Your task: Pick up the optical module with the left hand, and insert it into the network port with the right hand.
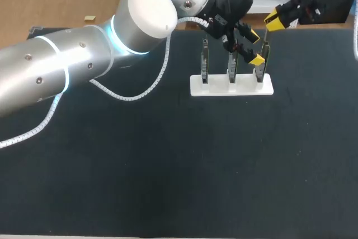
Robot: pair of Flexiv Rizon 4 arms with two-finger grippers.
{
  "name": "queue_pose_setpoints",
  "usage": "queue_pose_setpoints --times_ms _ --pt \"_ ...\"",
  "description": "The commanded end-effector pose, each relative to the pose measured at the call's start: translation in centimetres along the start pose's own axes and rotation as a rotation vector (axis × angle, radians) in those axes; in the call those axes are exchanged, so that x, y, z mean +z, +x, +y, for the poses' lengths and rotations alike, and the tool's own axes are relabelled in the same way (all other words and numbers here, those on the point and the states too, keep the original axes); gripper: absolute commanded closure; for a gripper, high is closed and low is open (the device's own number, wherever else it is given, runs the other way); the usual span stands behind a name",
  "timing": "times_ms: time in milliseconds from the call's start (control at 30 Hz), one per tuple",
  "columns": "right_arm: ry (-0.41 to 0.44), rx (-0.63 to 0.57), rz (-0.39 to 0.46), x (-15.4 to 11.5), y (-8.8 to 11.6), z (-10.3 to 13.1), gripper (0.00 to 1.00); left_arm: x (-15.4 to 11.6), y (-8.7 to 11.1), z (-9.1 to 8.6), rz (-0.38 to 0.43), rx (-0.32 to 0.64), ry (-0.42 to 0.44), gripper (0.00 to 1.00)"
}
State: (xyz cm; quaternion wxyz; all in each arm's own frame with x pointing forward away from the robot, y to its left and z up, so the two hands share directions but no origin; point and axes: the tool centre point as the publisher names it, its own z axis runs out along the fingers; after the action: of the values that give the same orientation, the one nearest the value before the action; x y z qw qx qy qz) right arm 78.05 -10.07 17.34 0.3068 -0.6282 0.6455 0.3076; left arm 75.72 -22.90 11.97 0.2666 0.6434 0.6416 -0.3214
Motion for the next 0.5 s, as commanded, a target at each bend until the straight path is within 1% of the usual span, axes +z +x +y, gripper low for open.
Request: queue_pose_setpoints --times_ms 33,500 --pt "0.006 -0.001 0.000 -0.01 -0.05 0.17 1.00 0.03 -0.14 0.19 0.006 -0.002 0.003 0.00" --pt "-0.001 0.014 0.007 0.30 0.54 0.22 1.00 0.03 -0.14 0.19 0.006 -0.002 0.003 0.00"
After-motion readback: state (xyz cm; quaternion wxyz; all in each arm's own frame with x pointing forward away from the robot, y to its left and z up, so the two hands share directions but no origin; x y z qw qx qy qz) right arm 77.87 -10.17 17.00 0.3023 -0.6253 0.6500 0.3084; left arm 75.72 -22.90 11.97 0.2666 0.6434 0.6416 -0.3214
